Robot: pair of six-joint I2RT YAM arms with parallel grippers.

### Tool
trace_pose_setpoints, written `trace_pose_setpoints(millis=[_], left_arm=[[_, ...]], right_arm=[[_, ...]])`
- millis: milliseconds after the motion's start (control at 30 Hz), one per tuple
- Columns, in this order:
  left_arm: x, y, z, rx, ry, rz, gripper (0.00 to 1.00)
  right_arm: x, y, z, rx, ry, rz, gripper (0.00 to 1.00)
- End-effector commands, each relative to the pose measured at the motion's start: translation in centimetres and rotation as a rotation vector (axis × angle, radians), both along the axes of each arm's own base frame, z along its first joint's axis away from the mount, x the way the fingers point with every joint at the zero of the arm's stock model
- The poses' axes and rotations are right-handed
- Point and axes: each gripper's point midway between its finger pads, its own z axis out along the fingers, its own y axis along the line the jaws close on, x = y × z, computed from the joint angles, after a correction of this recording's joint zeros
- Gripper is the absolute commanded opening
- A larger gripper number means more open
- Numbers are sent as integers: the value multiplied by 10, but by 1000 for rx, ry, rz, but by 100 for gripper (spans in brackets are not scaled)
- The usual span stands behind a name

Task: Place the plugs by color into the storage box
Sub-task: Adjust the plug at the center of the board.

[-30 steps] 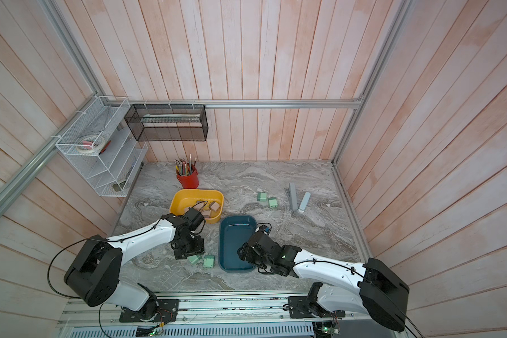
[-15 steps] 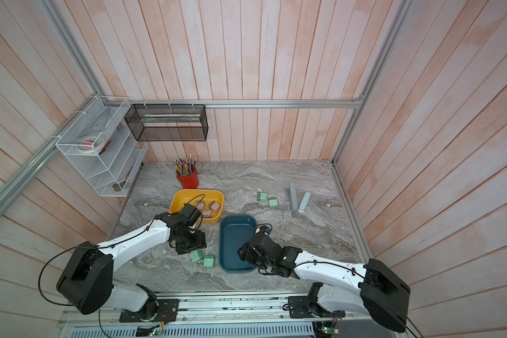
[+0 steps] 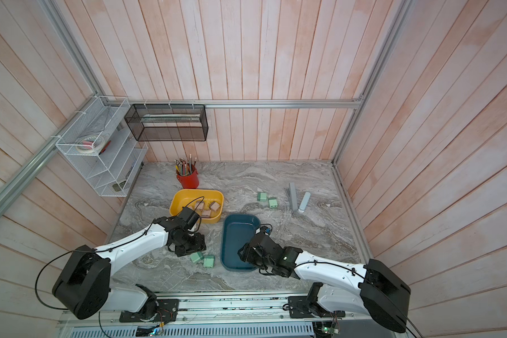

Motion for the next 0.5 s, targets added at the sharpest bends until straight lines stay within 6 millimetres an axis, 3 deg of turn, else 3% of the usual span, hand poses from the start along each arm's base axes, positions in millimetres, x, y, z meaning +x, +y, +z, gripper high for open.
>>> trace_pose_setpoints(millis=[0,267,467], left_arm=[[-10,-8,5,-63,0,25,72],[-34,-24,-1,-72,38,-2,71],[-33,-3,-1,72,35,-30,66]], right_arm=[[0,-4,-8,-45,11,12,64],[1,-6,-8,-52,8,5,64],[-1,-11,-7,-45,12,-17,64]])
